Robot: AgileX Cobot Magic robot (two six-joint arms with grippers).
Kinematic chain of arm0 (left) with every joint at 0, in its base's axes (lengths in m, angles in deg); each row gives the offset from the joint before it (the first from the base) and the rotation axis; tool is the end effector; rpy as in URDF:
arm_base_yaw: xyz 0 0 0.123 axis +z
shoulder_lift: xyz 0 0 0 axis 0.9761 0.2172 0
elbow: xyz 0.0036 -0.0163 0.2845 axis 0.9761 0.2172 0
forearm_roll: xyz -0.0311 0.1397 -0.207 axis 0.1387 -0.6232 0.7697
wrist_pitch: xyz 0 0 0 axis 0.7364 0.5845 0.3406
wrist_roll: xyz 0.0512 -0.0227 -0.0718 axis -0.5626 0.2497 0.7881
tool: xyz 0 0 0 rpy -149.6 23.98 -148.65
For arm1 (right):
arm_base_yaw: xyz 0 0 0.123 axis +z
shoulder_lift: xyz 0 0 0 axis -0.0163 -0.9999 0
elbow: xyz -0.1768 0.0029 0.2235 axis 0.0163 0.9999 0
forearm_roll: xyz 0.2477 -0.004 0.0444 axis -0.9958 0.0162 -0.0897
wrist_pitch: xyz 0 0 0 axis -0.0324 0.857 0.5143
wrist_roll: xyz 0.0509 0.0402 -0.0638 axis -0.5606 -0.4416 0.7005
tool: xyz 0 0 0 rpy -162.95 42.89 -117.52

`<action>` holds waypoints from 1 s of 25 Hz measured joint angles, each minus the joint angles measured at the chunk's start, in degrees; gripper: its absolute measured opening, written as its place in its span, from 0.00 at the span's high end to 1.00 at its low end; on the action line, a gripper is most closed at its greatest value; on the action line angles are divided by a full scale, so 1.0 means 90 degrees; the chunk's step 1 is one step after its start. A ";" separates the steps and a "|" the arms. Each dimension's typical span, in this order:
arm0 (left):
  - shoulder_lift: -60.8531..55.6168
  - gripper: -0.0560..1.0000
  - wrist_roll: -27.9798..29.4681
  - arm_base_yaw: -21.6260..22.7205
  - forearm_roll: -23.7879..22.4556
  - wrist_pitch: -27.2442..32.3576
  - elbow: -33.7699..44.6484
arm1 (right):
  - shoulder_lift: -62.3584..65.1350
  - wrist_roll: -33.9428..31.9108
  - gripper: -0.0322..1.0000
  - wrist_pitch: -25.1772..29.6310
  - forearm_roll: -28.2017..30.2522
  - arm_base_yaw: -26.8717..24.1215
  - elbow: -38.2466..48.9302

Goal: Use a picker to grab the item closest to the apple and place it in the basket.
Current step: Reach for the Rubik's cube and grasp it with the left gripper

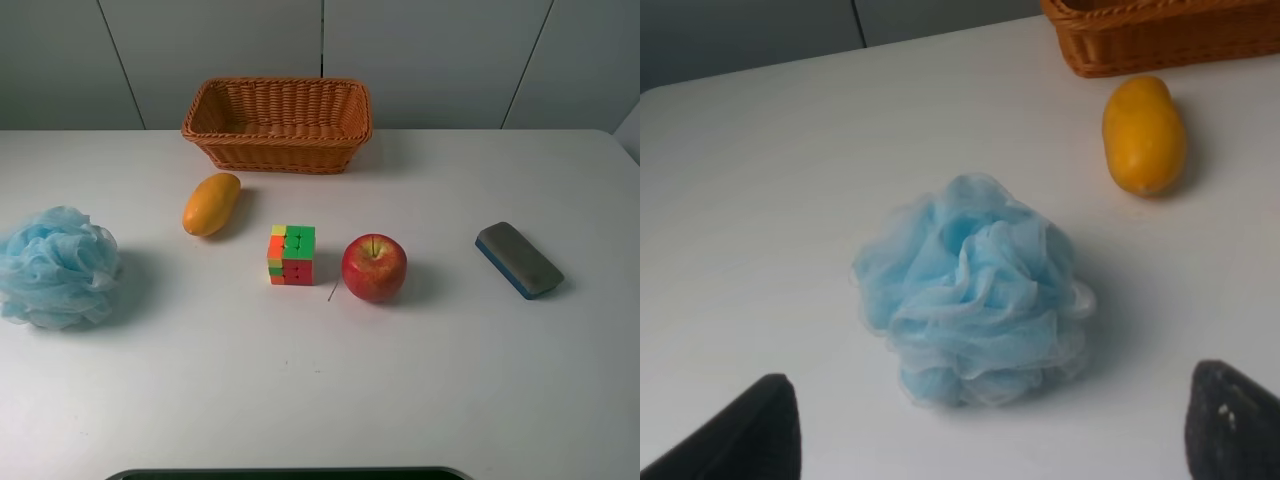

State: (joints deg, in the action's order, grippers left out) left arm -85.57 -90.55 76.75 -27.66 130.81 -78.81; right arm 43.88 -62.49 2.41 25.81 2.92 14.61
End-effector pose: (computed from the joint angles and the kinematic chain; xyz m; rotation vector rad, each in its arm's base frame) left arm -0.0086 -0.0064 0.2798 0.1674 2.0501 -0.0141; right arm -0.0087 0.0072 0.2778 -0.0638 2.0705 0.1198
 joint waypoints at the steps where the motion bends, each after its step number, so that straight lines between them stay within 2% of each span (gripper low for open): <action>1: 0.0000 0.25 0.0000 0.0000 0.0012 0.0000 0.0000 | 0.0000 0.0000 0.29 0.0000 0.0000 0.0000 0.0000; 15: 0.0066 0.25 0.0193 0.0000 -0.0077 0.0000 -0.0188 | 0.0000 0.0000 0.29 0.0000 0.0000 0.0000 0.0000; 20: 0.1167 0.25 0.0205 0.0000 -0.0166 0.0000 -0.1019 | 0.0000 0.0000 0.29 0.0000 0.0000 0.0000 0.0000; 25: 0.3101 0.25 0.0229 0.0000 -0.0224 0.0047 -0.1948 | 0.0000 0.0000 0.29 0.0000 0.0000 0.0000 0.0000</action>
State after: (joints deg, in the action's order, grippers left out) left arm -57.67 -88.49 76.75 -29.67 131.23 -96.34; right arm 43.88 -62.49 2.41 25.81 2.92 14.61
